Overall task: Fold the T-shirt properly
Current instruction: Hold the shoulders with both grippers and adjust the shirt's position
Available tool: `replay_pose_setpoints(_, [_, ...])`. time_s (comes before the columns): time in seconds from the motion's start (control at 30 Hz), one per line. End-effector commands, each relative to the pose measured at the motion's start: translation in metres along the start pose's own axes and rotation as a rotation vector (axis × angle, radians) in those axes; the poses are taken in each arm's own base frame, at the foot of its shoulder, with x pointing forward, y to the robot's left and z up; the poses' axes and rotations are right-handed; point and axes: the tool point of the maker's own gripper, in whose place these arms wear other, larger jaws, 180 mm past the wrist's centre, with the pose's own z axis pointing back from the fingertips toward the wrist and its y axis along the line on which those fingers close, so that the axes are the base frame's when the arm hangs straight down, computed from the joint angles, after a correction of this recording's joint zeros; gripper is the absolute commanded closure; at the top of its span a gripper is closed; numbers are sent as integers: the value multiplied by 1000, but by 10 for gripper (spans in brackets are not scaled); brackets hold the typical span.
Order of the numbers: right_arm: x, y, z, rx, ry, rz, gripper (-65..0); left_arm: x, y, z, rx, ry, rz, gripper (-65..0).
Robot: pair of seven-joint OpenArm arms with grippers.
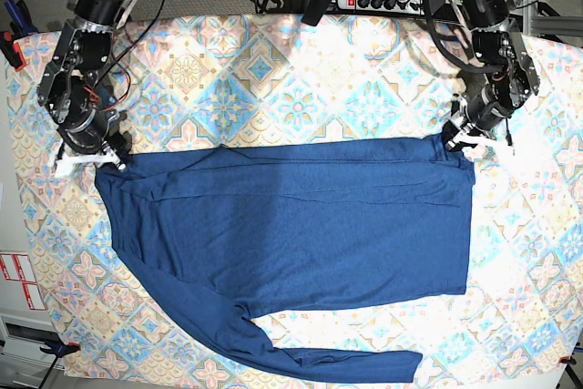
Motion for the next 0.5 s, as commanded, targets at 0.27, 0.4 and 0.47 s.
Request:
replay_pose_setpoints(0.27, [27, 18, -4, 41, -50, -4, -276, 31, -18, 21, -38, -90, -69, 0])
replay_pose_setpoints(0.4, [19, 16, -25, 36, 5, -61, -276, 30, -18, 21, -38, -78, -68, 0])
replay_pose_setpoints(0.47, [18, 18, -31, 39, 22, -80, -277, 30, -18, 21, -38, -78, -68, 0])
